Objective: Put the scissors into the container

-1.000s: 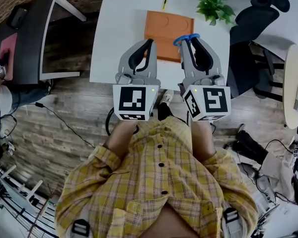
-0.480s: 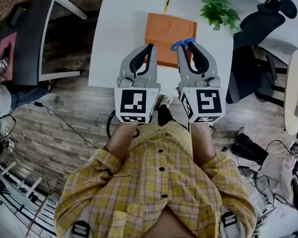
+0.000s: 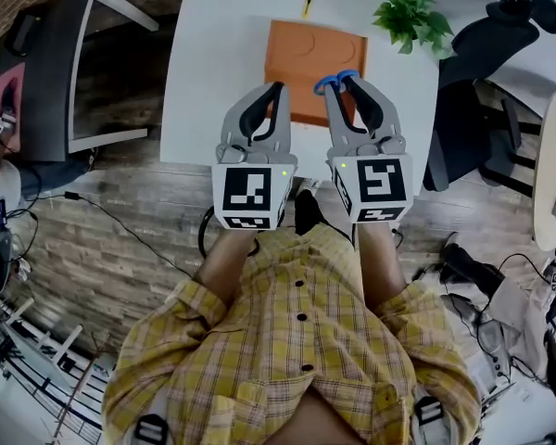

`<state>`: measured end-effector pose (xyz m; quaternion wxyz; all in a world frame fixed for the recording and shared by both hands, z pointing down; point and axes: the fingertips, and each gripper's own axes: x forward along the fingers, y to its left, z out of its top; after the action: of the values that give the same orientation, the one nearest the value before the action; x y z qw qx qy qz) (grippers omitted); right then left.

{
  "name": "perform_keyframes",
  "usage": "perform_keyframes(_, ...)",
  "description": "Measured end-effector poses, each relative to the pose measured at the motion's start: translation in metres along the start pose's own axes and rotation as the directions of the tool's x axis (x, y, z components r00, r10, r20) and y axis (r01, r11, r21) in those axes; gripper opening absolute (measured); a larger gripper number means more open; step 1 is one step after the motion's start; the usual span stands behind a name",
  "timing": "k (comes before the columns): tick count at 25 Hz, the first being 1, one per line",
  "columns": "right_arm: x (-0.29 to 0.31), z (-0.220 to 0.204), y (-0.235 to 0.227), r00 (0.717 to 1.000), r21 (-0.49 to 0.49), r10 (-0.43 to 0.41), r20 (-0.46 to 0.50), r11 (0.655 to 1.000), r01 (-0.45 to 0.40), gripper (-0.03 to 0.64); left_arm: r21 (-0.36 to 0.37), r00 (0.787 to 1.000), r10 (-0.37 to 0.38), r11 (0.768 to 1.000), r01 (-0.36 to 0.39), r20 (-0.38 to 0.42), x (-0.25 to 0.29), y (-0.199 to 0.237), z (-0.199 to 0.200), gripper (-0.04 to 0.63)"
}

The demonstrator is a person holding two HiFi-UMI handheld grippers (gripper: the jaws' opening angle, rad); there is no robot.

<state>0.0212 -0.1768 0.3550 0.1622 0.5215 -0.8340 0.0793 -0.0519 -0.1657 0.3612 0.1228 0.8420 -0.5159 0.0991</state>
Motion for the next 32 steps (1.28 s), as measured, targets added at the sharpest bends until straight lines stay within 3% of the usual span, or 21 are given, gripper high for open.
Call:
perform_keyframes(16,0.031,-0.04,0.001,0.989,-0.128,0.036,-0.144,0.99,-0.055,0.083,-0.03,0.997,0.013,0.999,-0.015,-0.072,0.022,0.011,-0.027,0.005)
perform_keyframes(22,0.043,-0.066,0.006,0.964,-0.193,0.07,-0.258,0.973,-0.122,0.083,-0.034,0.995,0.015,0.999,-0.018,-0.1,0.028,0.015,-0.036,0.005)
perform_keyframes(32,0.06,-0.097,0.012,0.925,-0.317,0.099,-0.367,0.921,-0.225,0.081,-0.041,0.992,0.011,0.999,-0.017,-0.124,0.037,0.018,-0.046,0.005)
